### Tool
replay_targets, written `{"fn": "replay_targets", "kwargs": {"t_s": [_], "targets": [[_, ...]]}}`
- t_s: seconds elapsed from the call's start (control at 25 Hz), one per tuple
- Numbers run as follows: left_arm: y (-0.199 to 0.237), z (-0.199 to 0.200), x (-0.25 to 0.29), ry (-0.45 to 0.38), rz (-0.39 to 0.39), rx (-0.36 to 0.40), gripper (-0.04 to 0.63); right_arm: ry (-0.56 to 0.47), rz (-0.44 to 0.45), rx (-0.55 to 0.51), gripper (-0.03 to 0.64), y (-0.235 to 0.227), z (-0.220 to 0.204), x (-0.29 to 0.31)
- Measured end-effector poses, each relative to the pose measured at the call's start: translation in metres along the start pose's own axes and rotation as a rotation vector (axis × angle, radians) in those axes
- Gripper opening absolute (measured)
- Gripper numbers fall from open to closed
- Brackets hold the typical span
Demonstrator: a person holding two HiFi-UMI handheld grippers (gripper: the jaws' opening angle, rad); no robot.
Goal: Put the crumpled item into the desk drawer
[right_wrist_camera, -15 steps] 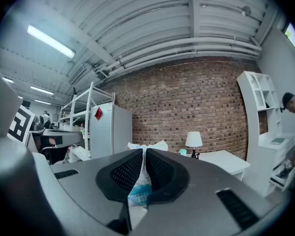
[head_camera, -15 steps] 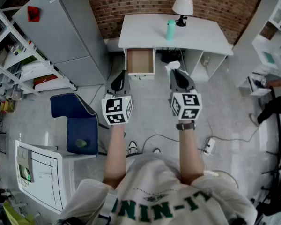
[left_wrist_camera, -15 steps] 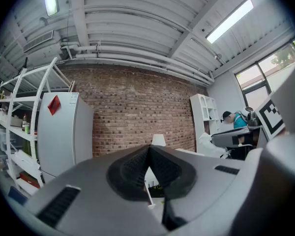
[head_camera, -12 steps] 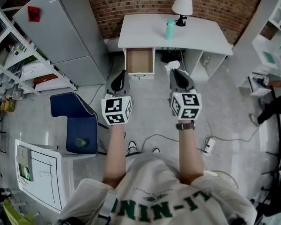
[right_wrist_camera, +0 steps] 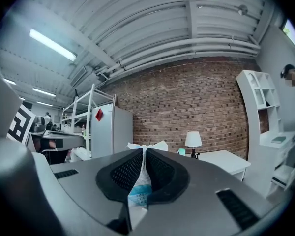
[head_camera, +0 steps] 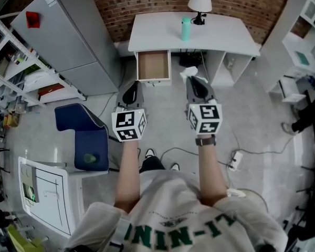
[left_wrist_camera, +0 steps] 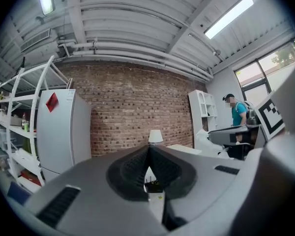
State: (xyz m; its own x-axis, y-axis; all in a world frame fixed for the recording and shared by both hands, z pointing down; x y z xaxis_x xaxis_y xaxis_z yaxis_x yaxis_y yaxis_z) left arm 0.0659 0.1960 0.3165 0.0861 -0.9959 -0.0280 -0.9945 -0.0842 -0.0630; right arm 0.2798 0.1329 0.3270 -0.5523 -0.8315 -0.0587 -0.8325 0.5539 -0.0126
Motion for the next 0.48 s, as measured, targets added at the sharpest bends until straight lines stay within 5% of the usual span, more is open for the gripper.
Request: {"fn": "replay_targets", "kwargs": {"t_s": [0.48], "targets": [[0.034, -0.024, 0.057, 0.017, -0.024, -0.023, -0.001, 0.041, -0.011, 0.025, 0.021, 0.000, -0.022, 0.059]]}}
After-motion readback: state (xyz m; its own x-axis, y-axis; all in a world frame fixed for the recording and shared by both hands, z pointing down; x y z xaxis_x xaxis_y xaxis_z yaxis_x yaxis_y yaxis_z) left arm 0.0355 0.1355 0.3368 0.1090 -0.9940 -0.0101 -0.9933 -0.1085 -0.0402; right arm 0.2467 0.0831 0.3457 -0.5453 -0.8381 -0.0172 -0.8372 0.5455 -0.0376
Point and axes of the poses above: the fingertips, and each gripper's own axes: x forward along the fingers, y to its left, z out of its top, the point moved 5 cm from there along -x, backward along the fingers, and after that the axes turned 7 degrees about -y, right-handed, at the moved point
